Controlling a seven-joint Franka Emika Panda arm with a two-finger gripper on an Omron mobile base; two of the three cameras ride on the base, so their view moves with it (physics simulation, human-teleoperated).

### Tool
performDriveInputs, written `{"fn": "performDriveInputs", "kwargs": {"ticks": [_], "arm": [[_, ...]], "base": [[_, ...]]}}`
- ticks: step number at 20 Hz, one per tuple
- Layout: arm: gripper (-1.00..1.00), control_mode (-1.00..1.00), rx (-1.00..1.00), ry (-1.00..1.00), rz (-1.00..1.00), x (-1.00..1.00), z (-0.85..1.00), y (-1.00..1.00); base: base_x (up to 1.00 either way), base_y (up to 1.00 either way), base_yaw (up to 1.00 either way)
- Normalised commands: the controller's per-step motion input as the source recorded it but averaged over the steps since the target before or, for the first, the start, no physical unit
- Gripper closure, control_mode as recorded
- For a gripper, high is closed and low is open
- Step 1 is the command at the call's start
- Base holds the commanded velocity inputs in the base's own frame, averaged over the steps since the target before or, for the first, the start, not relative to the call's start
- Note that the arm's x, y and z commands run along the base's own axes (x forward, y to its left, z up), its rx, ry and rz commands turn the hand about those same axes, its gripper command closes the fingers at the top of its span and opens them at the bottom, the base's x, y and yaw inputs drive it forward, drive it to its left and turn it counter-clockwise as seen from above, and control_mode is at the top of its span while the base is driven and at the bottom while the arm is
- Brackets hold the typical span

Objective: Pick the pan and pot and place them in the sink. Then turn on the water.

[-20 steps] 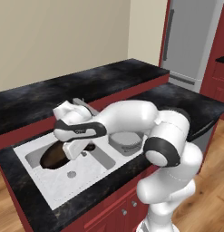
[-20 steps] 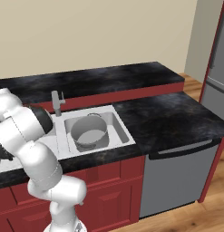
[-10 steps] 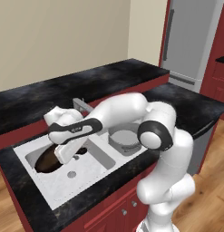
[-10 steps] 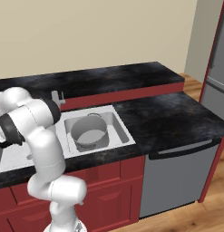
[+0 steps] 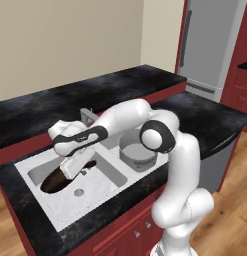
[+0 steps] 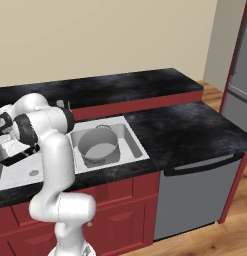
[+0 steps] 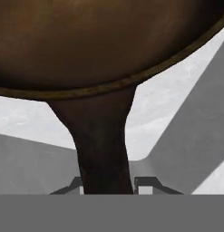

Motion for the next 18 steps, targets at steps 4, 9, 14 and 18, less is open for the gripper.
{"fn": "performDriveInputs", "kwargs": {"ticks": [4, 9, 14, 18], "arm": [[1.00, -1.00, -0.06, 0.06, 0.00, 0.47, -0.27, 0.00], [1.00, -1.00, -0.05, 0.00, 0.00, 0.29, -0.28, 0.08], [1.00, -1.00, 0.00, -0.01, 0.00, 0.14, -0.40, 0.20], [1.00, -1.00, 0.04, -0.04, 0.00, 0.20, -0.49, 0.08]], "base": [[0.00, 0.00, 0.00], [0.00, 0.00, 0.00], [0.00, 0.00, 0.00], [0.00, 0.00, 0.00]]}}
